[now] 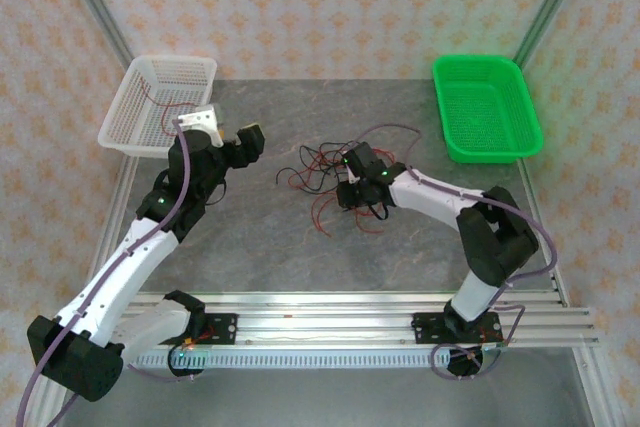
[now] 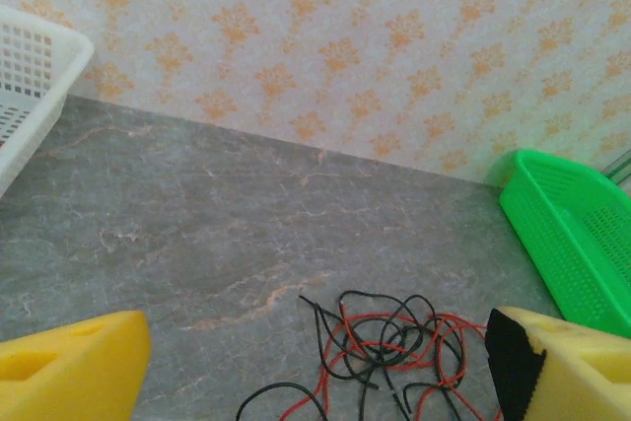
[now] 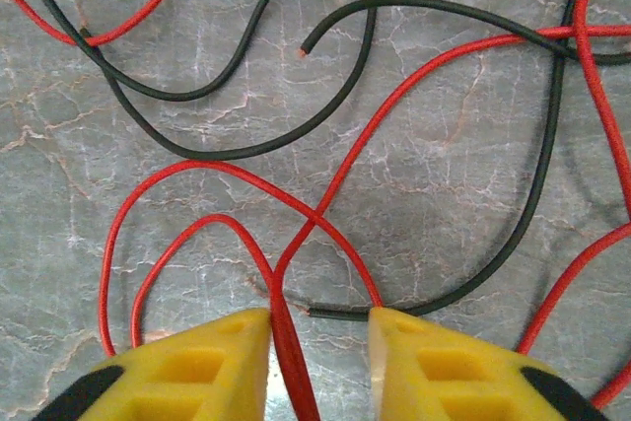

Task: Untangle the cables
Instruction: Untie the cable from multiple cables.

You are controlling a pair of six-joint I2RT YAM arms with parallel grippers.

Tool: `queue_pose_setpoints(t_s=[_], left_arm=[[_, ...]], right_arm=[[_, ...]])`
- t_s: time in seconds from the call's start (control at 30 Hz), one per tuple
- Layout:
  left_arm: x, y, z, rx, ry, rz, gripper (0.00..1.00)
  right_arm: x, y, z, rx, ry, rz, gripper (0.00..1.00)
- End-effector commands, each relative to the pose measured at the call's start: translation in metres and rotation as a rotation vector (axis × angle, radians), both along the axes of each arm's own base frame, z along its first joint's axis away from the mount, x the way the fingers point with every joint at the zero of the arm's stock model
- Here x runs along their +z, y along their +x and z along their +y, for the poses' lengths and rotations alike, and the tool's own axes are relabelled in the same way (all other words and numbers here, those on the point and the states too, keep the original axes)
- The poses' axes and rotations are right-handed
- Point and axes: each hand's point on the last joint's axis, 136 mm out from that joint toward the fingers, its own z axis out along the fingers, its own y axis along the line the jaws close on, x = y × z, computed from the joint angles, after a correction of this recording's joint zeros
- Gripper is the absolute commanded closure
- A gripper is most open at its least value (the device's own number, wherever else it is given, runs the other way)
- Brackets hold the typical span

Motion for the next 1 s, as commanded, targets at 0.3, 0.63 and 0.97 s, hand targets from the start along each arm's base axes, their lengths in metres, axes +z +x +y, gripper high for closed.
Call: queue_pose_setpoints(t_s=[0.3, 0.63, 0.97], left_arm=[[0.004, -0.014, -0.028, -0.115, -0.063, -0.034, 0.19], [-0.024, -0.024, -0.096, -0.312, -0.046, -0.027, 0.23], [-0.013, -0.015, -0.160, -0.444, 0.046, -0.121, 0.26]], right_arm=[[0.104, 0.032, 0.001, -0.074, 0.074, -0.234, 1.00], [0.247, 0.032, -0.011, -0.171, 0.385, -0.529, 1.00], [0.329, 0.021, -0.011, -0.100, 0.639, -0.674, 1.00]])
